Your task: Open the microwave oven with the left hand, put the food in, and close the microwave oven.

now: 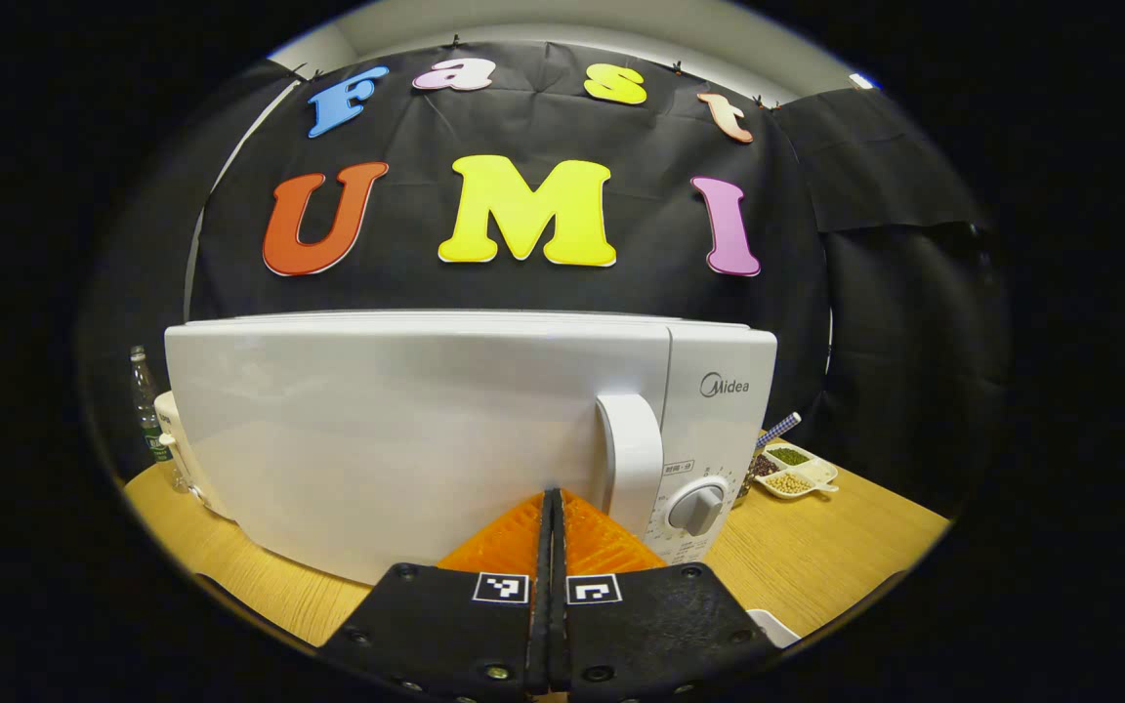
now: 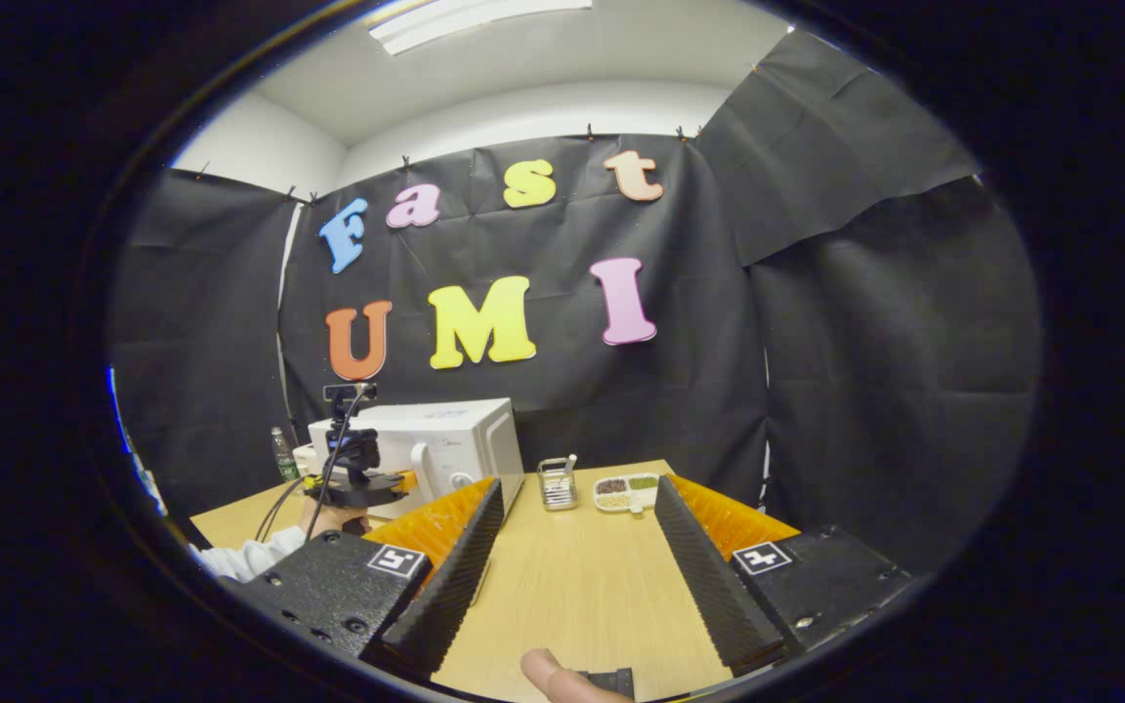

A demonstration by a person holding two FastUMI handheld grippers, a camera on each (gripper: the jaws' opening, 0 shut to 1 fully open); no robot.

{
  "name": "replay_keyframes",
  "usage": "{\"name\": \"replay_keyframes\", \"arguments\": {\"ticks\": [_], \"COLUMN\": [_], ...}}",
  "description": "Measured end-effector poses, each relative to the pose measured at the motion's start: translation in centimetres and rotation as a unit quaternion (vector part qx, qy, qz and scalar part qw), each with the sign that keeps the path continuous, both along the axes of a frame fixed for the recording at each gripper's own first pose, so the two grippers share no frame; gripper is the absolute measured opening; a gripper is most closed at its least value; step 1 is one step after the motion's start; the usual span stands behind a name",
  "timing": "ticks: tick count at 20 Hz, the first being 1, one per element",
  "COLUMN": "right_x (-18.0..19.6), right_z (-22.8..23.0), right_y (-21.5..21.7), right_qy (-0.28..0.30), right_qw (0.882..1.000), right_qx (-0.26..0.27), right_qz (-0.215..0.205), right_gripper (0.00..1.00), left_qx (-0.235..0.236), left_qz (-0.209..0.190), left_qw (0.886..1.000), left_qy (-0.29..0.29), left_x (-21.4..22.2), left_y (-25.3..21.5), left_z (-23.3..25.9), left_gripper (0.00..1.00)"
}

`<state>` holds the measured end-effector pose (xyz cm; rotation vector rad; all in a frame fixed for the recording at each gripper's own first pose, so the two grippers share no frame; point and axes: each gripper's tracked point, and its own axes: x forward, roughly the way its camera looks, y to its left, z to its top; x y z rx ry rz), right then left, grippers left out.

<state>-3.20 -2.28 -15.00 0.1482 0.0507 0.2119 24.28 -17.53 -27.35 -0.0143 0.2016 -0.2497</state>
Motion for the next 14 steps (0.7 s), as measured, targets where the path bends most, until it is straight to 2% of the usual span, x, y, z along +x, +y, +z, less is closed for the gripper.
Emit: {"name": "replay_keyframes", "arguments": {"ticks": [5, 11, 14], "right_x": [-1.5, -3.4, -4.3], "right_z": [0.7, 1.8, 2.3], "right_y": [0.5, 1.1, 1.0], "right_qy": [0.003, 0.0, -0.005], "right_qw": [1.0, 1.0, 1.0], "right_qx": [-0.004, 0.0, -0.007], "right_qz": [-0.009, -0.011, -0.02], "right_gripper": [0.99, 0.99, 0.99], "left_qx": [-0.007, -0.018, -0.022], "left_qz": [0.001, -0.003, 0.01], "left_qw": [0.999, 1.0, 0.999], "left_qy": [0.047, -0.002, -0.025], "left_x": [-2.2, -7.9, -10.3], "left_y": [0.1, 1.6, 3.5], "left_z": [-0.5, 5.8, 9.4], "left_gripper": [0.01, 0.0, 0.0]}}
